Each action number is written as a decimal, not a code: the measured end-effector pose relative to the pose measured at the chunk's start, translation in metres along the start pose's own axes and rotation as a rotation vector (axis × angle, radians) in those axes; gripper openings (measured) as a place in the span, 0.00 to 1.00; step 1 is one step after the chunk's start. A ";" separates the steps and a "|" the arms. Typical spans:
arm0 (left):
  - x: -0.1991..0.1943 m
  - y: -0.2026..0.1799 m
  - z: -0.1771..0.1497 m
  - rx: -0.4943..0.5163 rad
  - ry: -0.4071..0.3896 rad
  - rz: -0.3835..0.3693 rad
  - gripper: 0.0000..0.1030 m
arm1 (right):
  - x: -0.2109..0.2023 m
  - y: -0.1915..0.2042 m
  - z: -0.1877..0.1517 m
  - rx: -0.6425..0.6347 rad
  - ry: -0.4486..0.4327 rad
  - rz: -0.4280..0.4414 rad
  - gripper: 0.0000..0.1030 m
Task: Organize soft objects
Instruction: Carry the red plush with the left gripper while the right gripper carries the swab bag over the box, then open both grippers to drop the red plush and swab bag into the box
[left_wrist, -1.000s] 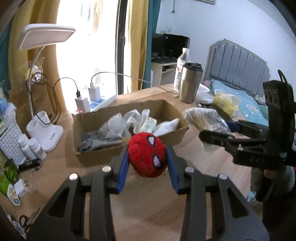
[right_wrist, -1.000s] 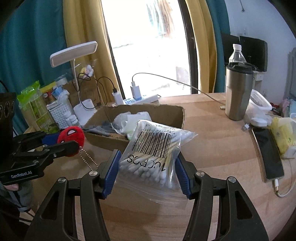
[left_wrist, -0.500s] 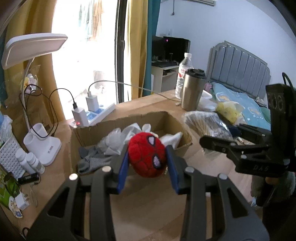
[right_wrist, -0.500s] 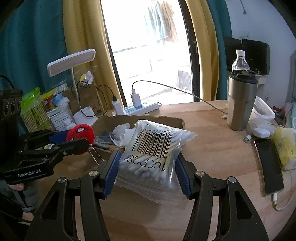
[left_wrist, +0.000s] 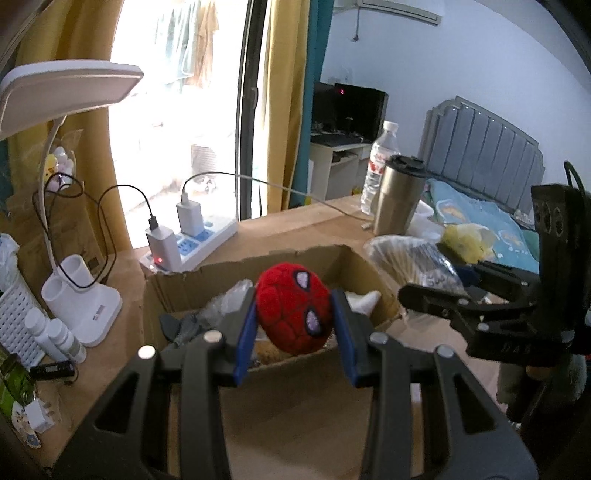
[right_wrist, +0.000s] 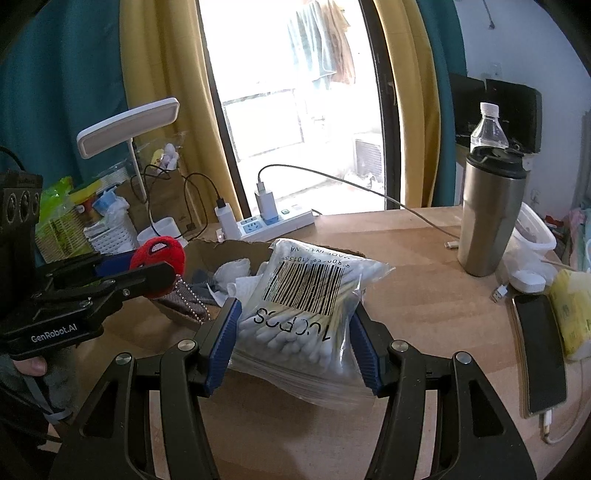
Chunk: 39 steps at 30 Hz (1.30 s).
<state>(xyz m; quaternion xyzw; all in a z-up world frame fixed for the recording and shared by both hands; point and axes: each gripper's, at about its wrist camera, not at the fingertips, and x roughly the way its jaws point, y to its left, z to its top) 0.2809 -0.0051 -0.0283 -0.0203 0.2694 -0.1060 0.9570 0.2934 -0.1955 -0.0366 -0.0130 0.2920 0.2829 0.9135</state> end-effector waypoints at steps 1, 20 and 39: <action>0.001 0.001 0.000 -0.002 -0.003 0.000 0.39 | 0.003 0.000 0.002 -0.002 0.002 0.000 0.59; 0.051 0.040 -0.001 -0.082 0.027 0.030 0.39 | 0.052 -0.006 0.019 -0.019 0.047 0.025 0.59; 0.091 0.039 -0.010 -0.076 0.106 0.057 0.40 | 0.094 -0.014 0.018 -0.015 0.093 0.046 0.79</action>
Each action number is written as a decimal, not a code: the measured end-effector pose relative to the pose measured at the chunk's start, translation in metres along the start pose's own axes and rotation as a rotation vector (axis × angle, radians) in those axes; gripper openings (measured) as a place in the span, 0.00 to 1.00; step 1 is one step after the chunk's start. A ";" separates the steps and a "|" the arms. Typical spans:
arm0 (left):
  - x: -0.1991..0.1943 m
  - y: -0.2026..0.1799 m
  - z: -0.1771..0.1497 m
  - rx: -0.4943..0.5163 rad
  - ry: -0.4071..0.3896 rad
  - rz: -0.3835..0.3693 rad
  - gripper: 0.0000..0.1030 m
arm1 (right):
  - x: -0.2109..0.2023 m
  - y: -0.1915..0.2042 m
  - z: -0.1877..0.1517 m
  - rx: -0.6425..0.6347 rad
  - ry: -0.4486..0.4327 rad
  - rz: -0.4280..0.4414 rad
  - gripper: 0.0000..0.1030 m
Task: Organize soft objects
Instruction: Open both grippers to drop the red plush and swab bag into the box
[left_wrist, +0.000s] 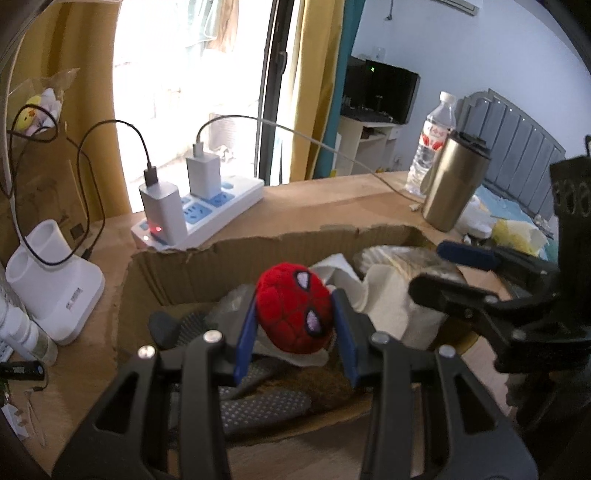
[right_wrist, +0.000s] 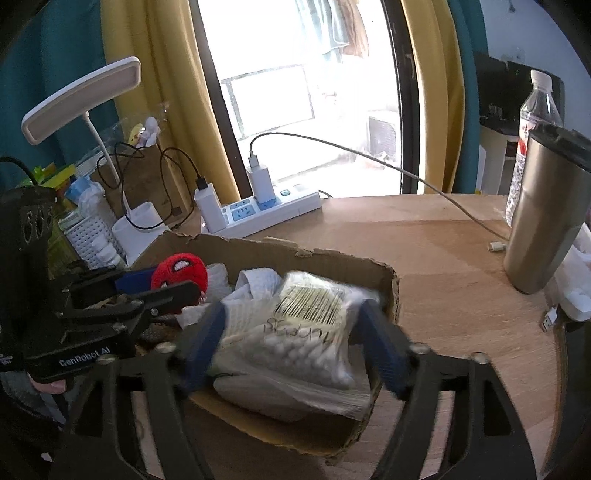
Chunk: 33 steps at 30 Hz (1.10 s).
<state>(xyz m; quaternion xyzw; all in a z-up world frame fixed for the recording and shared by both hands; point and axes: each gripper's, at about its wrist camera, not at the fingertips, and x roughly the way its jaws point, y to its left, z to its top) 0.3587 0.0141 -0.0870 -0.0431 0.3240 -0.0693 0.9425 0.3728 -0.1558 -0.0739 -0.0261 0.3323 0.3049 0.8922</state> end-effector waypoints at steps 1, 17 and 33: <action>0.000 -0.001 0.000 0.003 0.002 0.002 0.41 | -0.002 0.000 0.000 -0.006 -0.012 -0.001 0.79; -0.034 -0.006 -0.001 0.012 -0.046 0.043 0.55 | -0.027 0.012 -0.006 -0.039 -0.043 -0.009 0.79; -0.095 -0.010 -0.013 0.008 -0.138 0.028 0.88 | -0.069 0.026 -0.015 -0.040 -0.080 -0.046 0.79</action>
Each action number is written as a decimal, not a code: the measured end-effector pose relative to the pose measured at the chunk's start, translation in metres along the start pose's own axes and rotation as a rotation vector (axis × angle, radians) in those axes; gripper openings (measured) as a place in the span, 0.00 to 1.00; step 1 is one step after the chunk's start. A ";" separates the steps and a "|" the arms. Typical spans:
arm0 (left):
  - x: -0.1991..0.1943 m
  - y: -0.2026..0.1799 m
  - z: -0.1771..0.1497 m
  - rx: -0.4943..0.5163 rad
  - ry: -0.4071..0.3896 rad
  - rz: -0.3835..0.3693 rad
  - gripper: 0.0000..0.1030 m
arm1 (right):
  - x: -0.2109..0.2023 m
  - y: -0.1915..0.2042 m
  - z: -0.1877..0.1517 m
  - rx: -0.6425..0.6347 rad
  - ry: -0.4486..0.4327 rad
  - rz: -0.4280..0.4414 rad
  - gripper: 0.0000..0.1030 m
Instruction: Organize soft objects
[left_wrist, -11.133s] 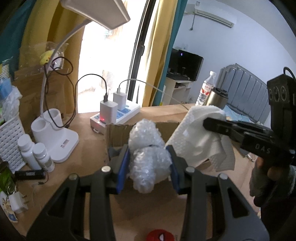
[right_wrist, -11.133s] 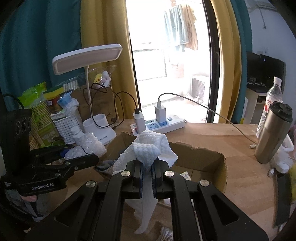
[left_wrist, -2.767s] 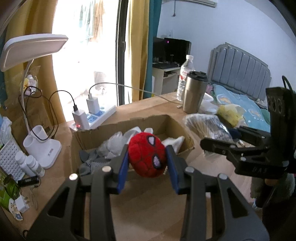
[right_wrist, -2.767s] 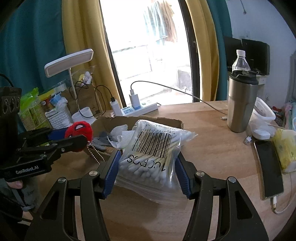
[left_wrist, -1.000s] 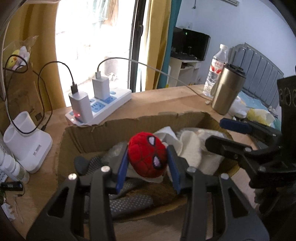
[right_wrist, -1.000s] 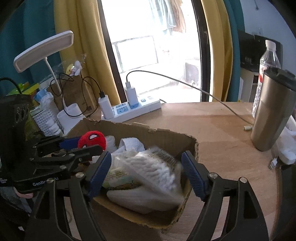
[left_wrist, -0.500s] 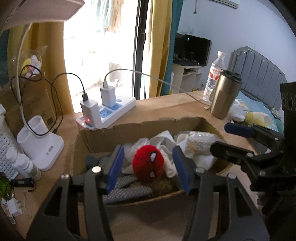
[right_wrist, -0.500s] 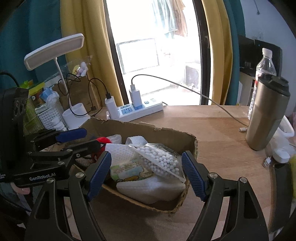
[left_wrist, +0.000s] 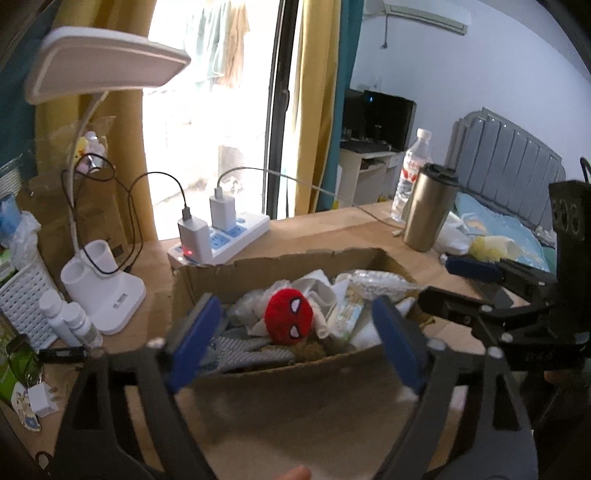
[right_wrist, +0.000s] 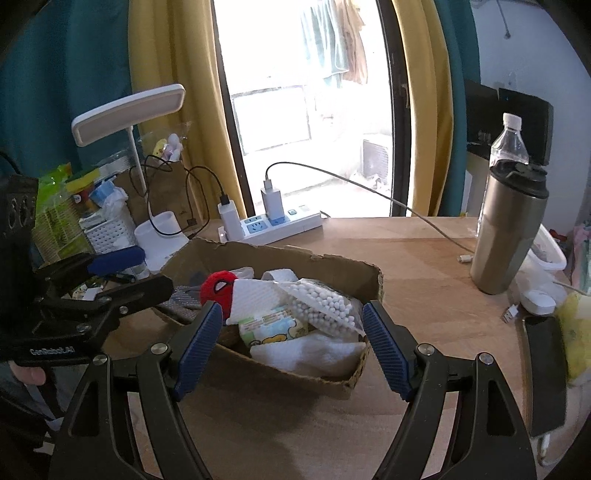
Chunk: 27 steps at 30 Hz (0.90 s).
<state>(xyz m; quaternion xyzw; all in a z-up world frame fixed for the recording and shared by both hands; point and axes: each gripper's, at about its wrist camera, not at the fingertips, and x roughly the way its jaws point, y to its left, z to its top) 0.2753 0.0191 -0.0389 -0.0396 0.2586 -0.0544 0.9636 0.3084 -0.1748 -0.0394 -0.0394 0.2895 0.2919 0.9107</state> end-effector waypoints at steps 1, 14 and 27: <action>-0.004 0.000 -0.001 0.000 -0.006 -0.002 0.89 | -0.002 0.001 0.000 -0.001 -0.002 -0.002 0.79; -0.054 0.001 -0.011 -0.014 -0.070 0.006 0.90 | -0.042 0.023 -0.006 -0.024 -0.037 -0.024 0.79; -0.102 0.003 -0.021 -0.013 -0.133 0.017 0.90 | -0.081 0.045 -0.012 -0.043 -0.078 -0.053 0.79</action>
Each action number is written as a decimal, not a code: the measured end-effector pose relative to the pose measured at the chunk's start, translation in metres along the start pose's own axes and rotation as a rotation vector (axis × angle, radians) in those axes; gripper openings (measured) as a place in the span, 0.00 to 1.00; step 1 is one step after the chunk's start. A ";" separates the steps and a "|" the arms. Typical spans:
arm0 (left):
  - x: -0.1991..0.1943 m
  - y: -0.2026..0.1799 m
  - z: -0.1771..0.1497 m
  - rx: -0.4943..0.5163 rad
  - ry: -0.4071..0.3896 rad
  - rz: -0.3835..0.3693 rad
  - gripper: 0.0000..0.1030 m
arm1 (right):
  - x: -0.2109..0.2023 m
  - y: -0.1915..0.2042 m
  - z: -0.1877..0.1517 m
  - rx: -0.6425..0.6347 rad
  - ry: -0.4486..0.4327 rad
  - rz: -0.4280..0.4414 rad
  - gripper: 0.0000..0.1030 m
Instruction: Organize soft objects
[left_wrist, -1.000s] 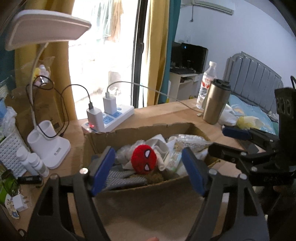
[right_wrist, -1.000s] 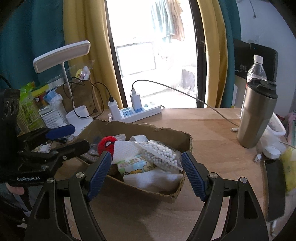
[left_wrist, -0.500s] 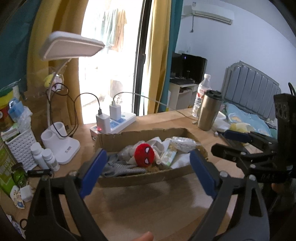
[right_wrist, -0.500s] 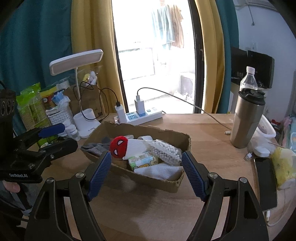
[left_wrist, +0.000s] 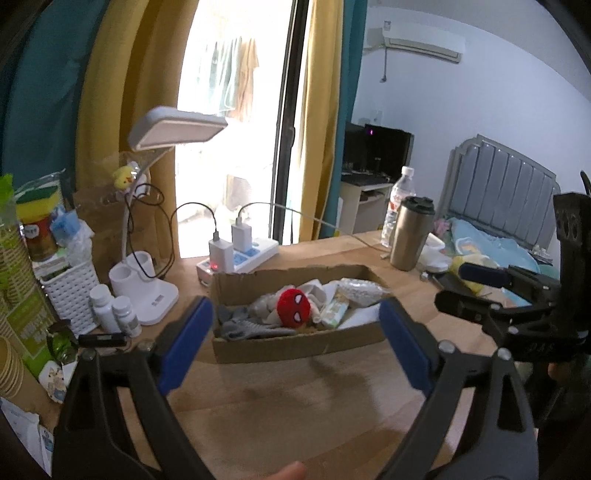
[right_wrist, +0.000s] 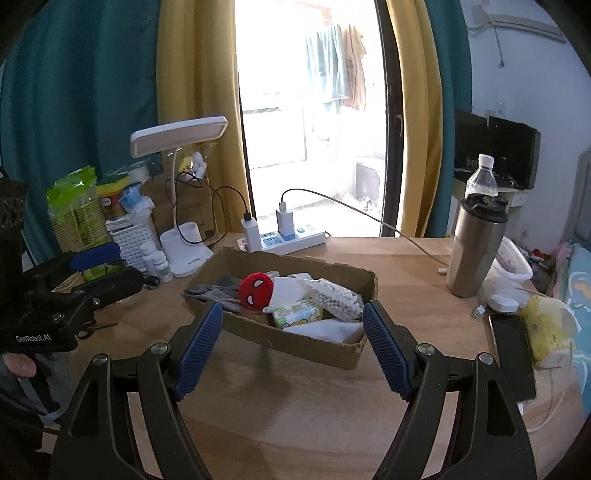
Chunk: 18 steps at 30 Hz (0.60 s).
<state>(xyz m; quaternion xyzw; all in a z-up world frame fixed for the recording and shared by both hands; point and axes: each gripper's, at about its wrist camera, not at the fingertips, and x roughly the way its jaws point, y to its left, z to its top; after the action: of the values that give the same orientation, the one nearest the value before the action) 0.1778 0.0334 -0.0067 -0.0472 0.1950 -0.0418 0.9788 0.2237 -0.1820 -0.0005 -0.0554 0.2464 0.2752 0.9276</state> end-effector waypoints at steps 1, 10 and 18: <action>-0.004 0.000 0.000 -0.001 -0.006 -0.001 0.90 | -0.004 0.002 -0.001 -0.003 -0.004 -0.002 0.79; -0.037 -0.008 -0.005 0.028 -0.037 0.003 0.91 | -0.038 0.019 -0.006 -0.023 -0.038 -0.028 0.79; -0.062 -0.013 -0.016 0.040 -0.057 0.010 0.91 | -0.067 0.033 -0.017 -0.025 -0.078 -0.047 0.79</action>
<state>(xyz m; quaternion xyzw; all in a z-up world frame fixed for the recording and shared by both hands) 0.1138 0.0255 0.0034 -0.0279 0.1662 -0.0395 0.9849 0.1501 -0.1903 0.0188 -0.0623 0.2054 0.2585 0.9419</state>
